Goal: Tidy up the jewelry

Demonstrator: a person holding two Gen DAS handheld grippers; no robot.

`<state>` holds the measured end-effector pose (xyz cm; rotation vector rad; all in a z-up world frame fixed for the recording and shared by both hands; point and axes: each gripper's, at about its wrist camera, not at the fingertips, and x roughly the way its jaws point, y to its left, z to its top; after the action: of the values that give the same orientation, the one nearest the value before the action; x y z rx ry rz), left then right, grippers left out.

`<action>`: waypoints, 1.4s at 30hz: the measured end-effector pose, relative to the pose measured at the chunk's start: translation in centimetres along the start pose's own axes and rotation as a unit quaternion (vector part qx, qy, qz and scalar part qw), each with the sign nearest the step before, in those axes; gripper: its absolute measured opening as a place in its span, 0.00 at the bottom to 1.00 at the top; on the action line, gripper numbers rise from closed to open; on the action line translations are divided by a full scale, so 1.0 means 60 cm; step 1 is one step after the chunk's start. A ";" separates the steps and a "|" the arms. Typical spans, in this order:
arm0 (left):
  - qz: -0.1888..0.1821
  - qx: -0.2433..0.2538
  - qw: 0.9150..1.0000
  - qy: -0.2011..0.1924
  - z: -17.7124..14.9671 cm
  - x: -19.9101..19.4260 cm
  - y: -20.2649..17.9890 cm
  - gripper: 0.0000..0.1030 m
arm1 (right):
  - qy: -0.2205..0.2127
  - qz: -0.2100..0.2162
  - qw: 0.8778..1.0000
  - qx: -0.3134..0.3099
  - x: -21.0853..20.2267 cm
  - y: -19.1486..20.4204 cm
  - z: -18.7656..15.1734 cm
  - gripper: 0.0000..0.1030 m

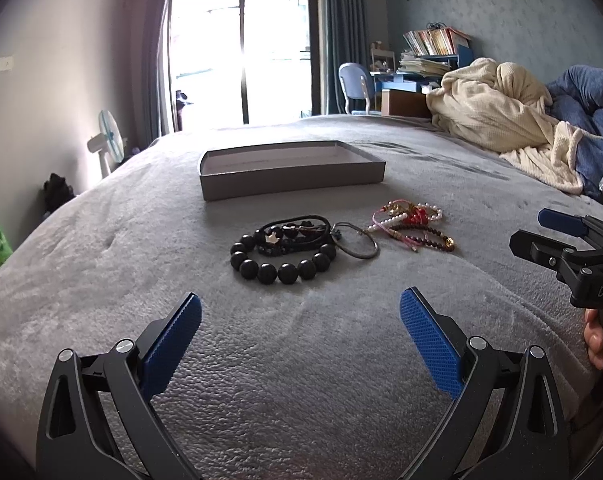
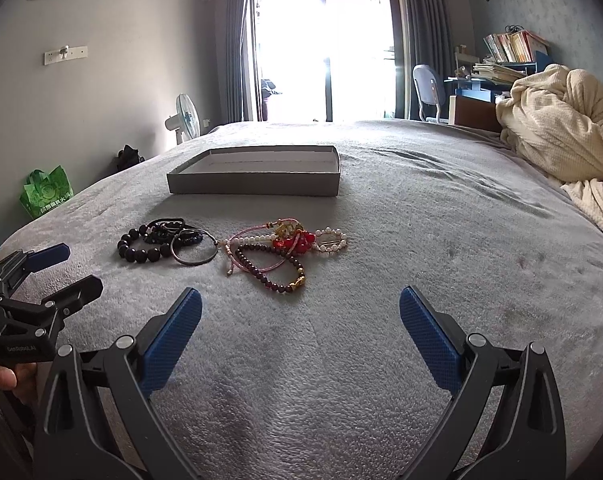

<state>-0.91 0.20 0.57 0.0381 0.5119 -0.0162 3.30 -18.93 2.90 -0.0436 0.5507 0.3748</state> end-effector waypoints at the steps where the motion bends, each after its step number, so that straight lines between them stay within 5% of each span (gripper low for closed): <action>1: 0.000 0.000 1.000 -0.001 0.000 0.000 0.000 0.96 | 0.000 0.000 1.000 0.000 0.000 0.000 0.000 0.95; 42: -0.001 -0.009 1.000 0.010 0.001 0.000 0.009 0.96 | 0.006 0.000 1.000 0.003 0.004 0.000 0.001 0.95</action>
<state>-0.87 0.73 0.61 0.0203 0.5319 -0.0128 3.49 -18.86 2.81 -0.0408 0.5638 0.3734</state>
